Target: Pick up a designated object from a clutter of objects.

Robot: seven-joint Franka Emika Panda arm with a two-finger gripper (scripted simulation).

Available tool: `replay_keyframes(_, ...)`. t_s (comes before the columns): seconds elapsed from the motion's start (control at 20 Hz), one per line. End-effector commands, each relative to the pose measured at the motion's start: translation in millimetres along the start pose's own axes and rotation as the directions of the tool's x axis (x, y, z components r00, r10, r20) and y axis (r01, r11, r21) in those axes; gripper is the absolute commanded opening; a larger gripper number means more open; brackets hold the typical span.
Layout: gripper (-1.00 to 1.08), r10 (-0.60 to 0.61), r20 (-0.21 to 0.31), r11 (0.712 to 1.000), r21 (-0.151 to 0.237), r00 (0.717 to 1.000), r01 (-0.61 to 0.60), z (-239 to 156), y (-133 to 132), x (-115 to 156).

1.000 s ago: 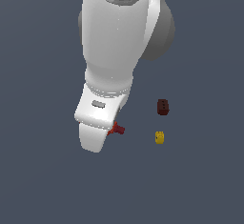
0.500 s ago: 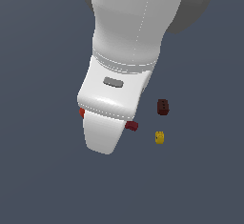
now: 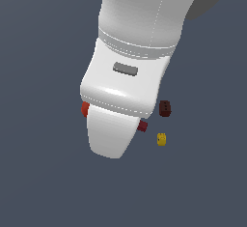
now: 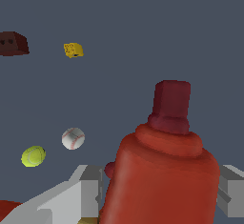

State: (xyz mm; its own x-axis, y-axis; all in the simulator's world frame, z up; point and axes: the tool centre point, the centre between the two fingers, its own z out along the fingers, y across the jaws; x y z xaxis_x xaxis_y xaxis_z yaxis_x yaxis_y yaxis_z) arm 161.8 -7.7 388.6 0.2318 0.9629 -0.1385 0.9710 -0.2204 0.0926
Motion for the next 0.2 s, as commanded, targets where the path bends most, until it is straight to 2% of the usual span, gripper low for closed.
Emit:
replay_keyframes(0.0, -1.00, 0.001, 0.000, 1.000, -0.004, 1.000, -0.001, -5.1, 1.7, 0.2)
replay_keyframes(0.15, -1.00, 0.001, 0.000, 1.000, -0.005, 1.000, -0.001, -5.6, 2.0, 0.7)
